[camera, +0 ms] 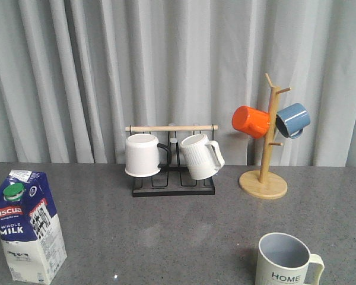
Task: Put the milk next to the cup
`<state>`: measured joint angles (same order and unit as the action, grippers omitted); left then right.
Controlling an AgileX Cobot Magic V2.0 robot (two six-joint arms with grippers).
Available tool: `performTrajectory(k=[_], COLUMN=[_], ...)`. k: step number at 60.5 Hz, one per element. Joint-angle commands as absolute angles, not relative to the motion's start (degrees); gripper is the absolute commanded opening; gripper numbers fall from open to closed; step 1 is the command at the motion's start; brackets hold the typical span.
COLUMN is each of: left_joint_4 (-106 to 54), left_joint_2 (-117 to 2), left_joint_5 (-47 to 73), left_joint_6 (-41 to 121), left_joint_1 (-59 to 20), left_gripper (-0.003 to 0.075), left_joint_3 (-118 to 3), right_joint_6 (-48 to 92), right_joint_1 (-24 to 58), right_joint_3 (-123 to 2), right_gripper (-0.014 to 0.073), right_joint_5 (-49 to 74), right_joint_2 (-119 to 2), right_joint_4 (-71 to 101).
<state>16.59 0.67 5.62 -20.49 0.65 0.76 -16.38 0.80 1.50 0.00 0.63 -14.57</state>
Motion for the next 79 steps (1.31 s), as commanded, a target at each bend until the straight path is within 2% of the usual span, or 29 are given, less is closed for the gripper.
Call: performTrajectory(k=[1, 33, 50, 58, 68, 72, 79], left_joint_4=[16.51, 13.62, 8.49, 2.72, -4.59, -6.68, -11.16], left_joint_2=[1.4, 1.4, 1.4, 1.4, 1.4, 1.4, 1.4], left_joint_5=[1.14, -4.08, -4.83, -4.47, -1.94, -1.24, -2.66], left_joint_6=[-20.93, -25.07, -31.55, -31.5, -31.5, -31.5, -31.5], left_joint_1=[0.72, 0.72, 0.67, 0.61, 0.61, 0.61, 0.61], left_gripper=[-0.0007, -0.0006, 0.0013, 0.0075, 0.0225, 0.0287, 0.0347], left_joint_3=[-0.81, -0.81, -1.01, -1.01, -1.01, -1.01, -1.01], right_joint_6=[-16.17, -16.61, -24.35, -29.39, -32.0, -32.05, -33.09], right_joint_1=[0.52, 0.57, 0.74, 0.74, 0.74, 0.74, 0.74], right_joint_3=[2.03, 1.89, 1.73, -0.48, -1.53, -1.53, -1.53], right_gripper=[-0.0005, -0.0005, 0.0013, 0.0106, 0.0349, 0.0421, 0.0452], right_joint_5=[-4.04, -8.16, -8.86, -7.06, -6.79, -7.22, -10.9], right_joint_2=[1.22, 1.22, 0.72, -1.81, -5.34, -5.91, -5.9], right_joint_4=[-15.02, -14.48, -11.2, -11.2, -11.2, -11.2, -10.2])
